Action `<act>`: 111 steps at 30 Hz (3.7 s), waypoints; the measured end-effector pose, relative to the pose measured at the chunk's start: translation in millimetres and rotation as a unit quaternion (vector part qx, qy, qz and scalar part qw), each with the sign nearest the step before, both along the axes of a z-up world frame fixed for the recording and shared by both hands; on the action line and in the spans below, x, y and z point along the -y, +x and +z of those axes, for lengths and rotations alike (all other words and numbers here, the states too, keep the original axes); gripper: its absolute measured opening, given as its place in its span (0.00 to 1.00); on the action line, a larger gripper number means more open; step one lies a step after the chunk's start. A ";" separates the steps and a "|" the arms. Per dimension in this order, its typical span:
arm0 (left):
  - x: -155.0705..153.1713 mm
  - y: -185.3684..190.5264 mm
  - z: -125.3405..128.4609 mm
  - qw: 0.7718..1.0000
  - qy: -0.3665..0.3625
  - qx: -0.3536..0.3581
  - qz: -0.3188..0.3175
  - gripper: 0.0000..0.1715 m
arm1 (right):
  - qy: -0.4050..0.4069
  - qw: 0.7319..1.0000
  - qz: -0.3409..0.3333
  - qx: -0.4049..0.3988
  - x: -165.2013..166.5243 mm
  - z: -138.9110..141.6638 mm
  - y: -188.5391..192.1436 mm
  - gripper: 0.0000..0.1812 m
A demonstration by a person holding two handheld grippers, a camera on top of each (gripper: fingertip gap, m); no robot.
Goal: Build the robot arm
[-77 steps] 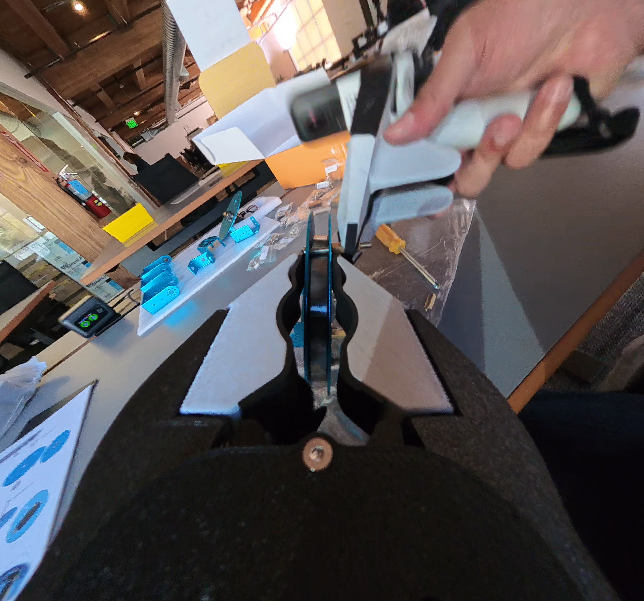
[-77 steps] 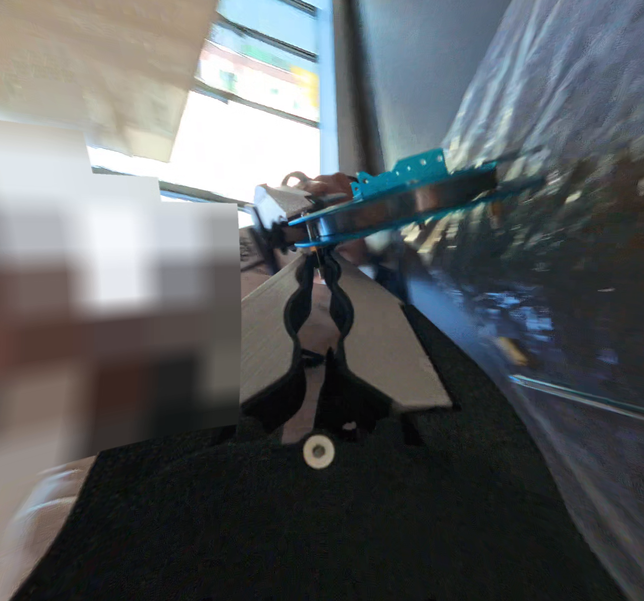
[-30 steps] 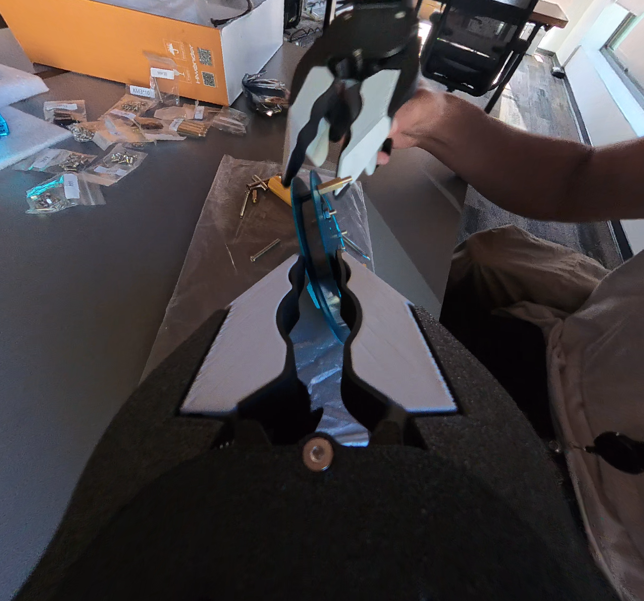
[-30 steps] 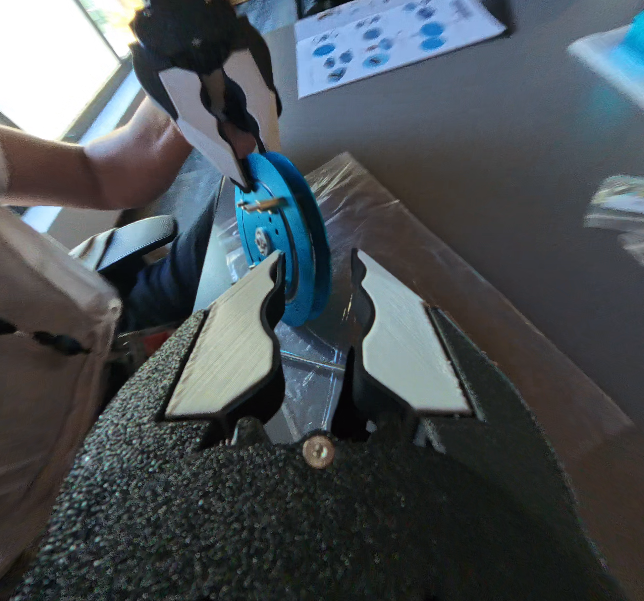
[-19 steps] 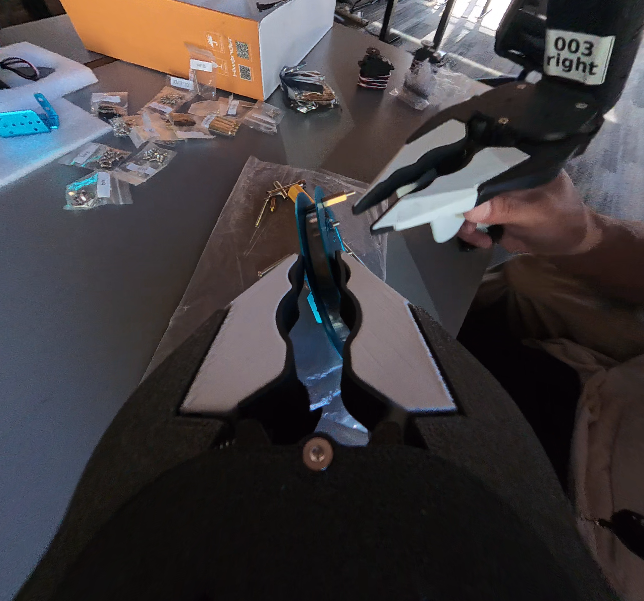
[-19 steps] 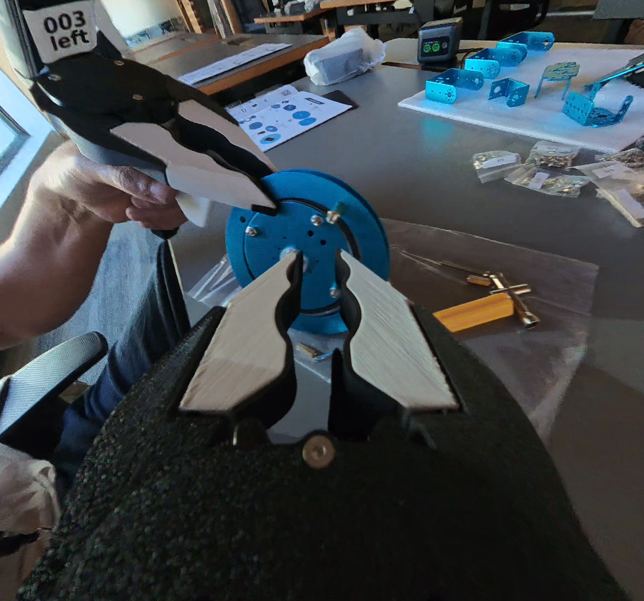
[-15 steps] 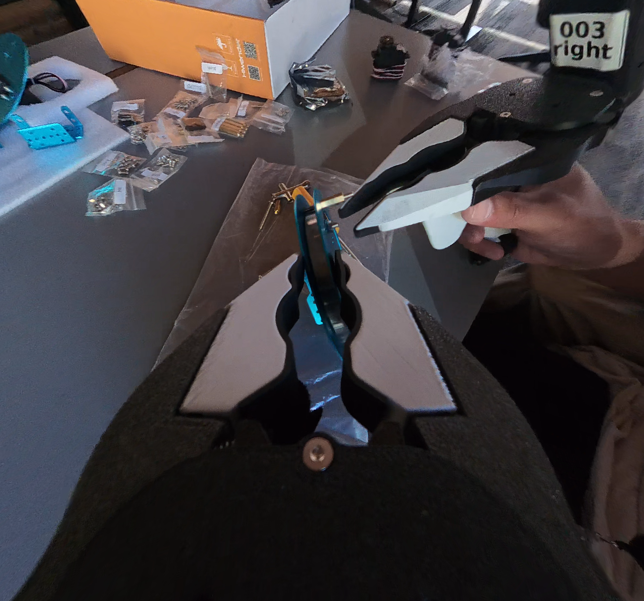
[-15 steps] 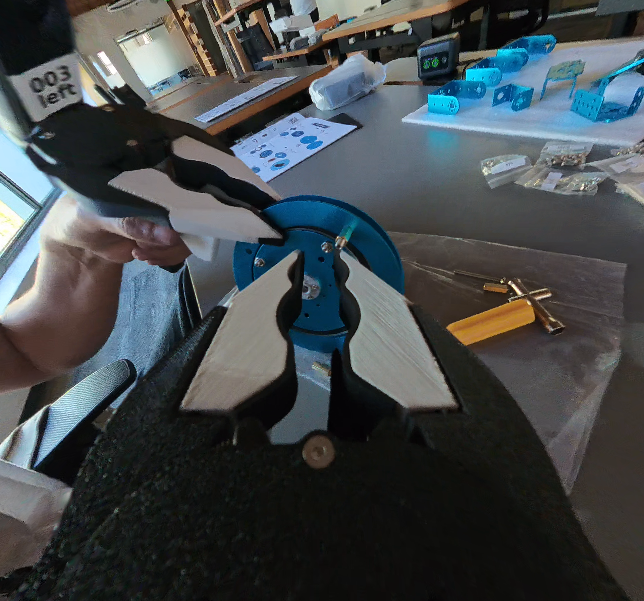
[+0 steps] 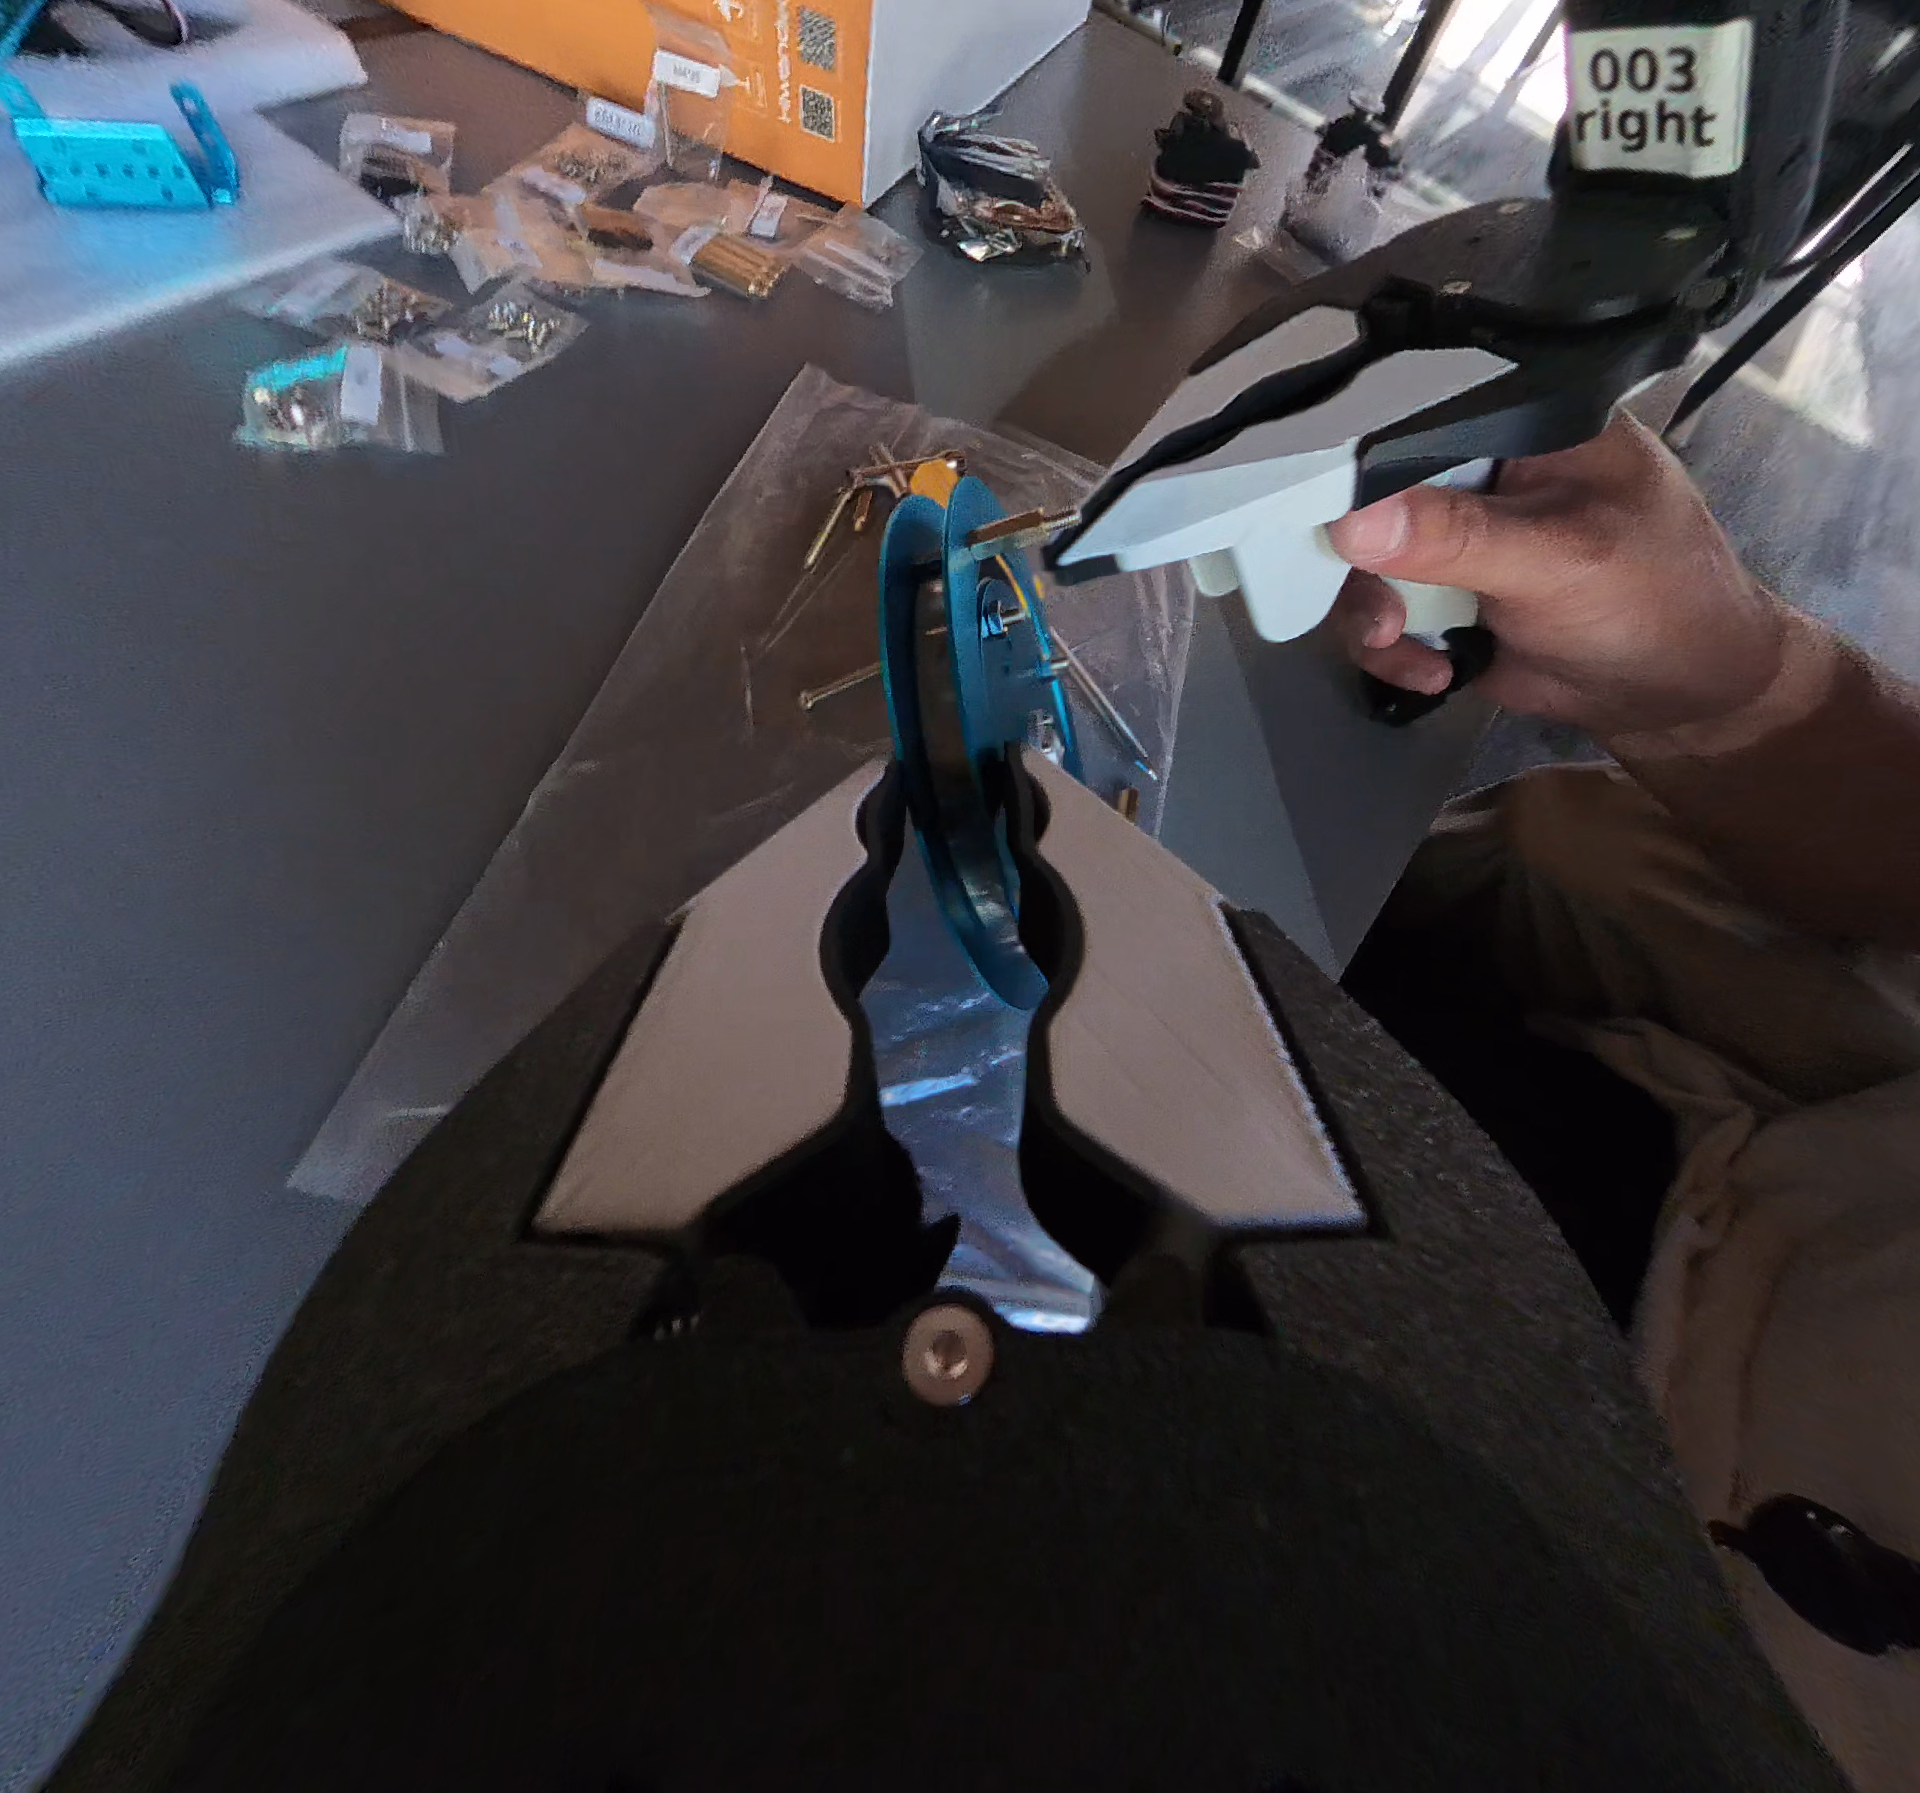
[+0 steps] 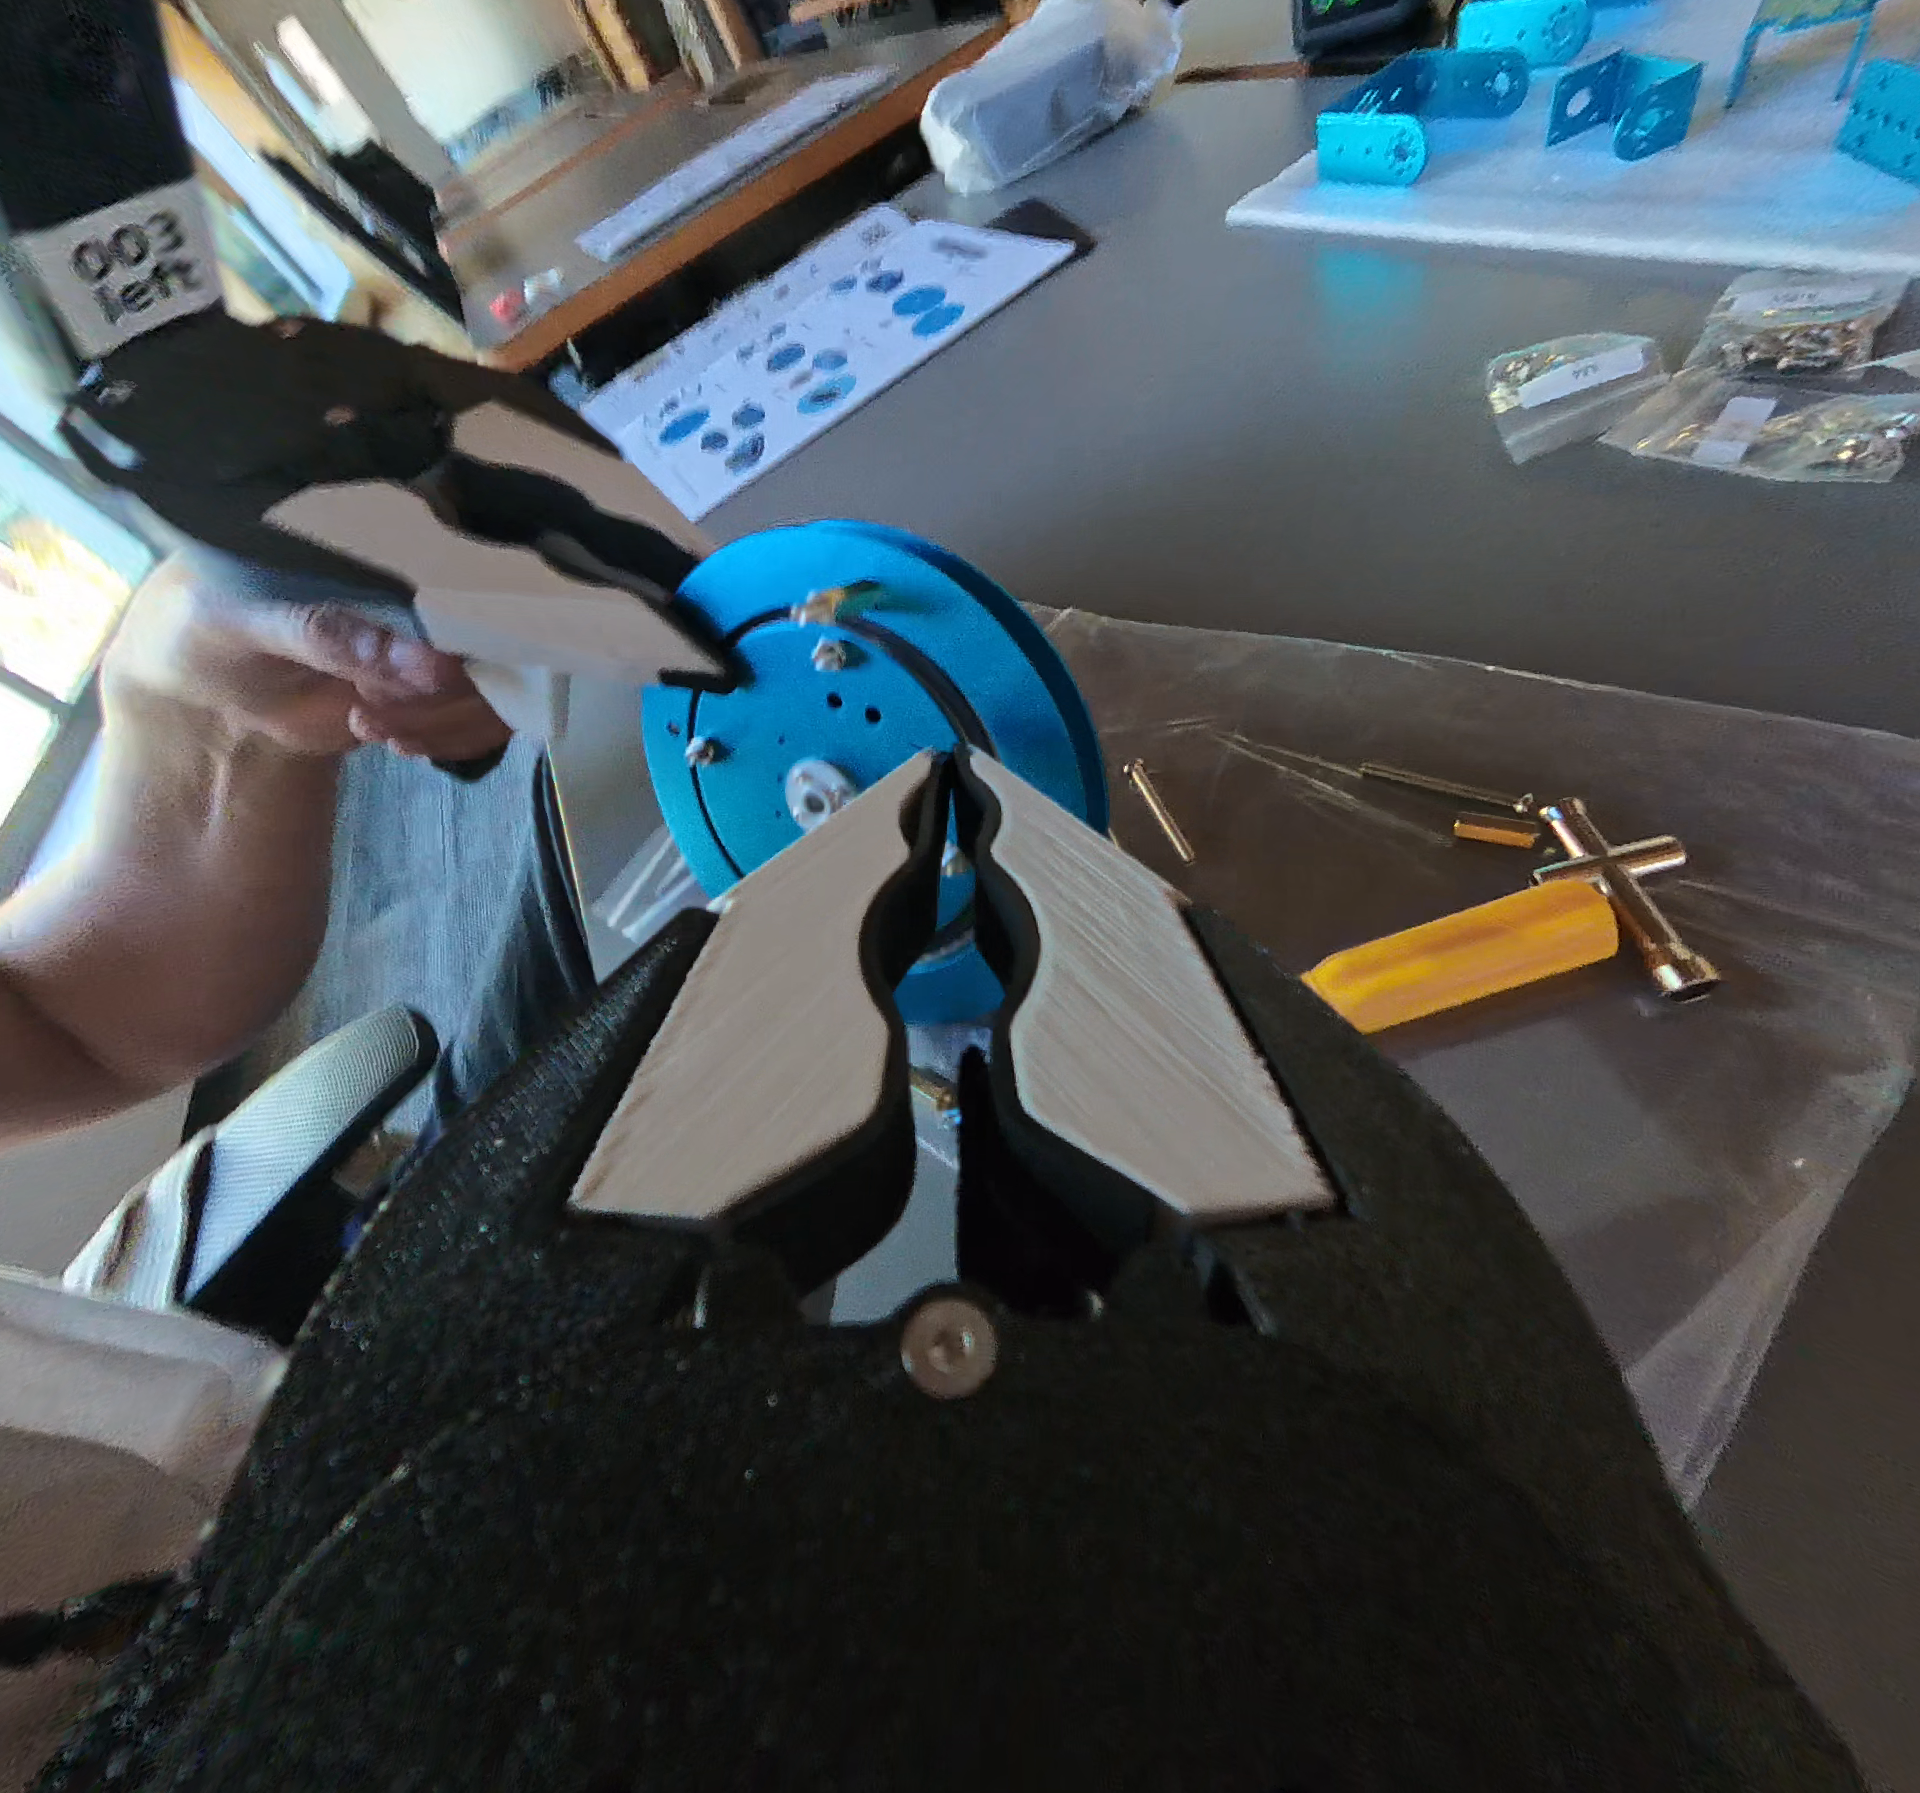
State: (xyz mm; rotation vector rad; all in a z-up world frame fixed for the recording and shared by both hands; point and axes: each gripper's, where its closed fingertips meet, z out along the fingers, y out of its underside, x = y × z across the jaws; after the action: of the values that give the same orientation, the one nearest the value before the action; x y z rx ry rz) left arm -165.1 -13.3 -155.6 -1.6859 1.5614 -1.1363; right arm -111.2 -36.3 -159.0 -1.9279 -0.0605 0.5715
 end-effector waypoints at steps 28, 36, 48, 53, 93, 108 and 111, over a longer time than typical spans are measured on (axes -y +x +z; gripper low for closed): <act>-38.8 -39.5 -56.1 0.997 -0.017 -0.035 0.060 0.19 | -0.123 0.973 0.145 0.132 -60.3 -54.4 -17.3 0.19; -28.7 -45.3 -39.9 0.999 0.006 0.017 0.038 0.19 | -0.115 0.973 0.147 0.135 -59.9 -54.3 -17.3 0.17; -5.5 -29.2 -51.8 0.995 0.092 -0.021 0.001 0.04 | -0.114 0.975 0.142 0.127 -61.6 -54.4 -15.8 0.16; -9.3 -26.8 -51.7 0.993 0.116 -0.031 0.012 0.04 | -0.116 0.974 0.150 0.124 -60.5 -54.8 -15.3 0.17; -59.7 8.0 -48.8 0.971 0.077 -0.010 -0.227 0.03 | -0.104 0.968 0.147 0.174 -89.8 -53.9 -50.5 0.20; -57.6 2.6 -46.3 0.977 0.090 -0.003 -0.195 0.03 | -0.072 0.974 0.157 0.146 -48.7 -35.2 -21.5 0.18; -56.5 0.0 -46.4 0.979 0.091 -0.006 -0.185 0.03 | -0.089 0.972 0.140 0.165 -42.6 -47.4 -22.2 0.21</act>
State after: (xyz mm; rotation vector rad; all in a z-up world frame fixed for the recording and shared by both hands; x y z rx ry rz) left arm -165.2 43.2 -202.0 -1.3192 1.9780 -1.1184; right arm -133.3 6.3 -206.4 -2.1912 -0.5166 0.4466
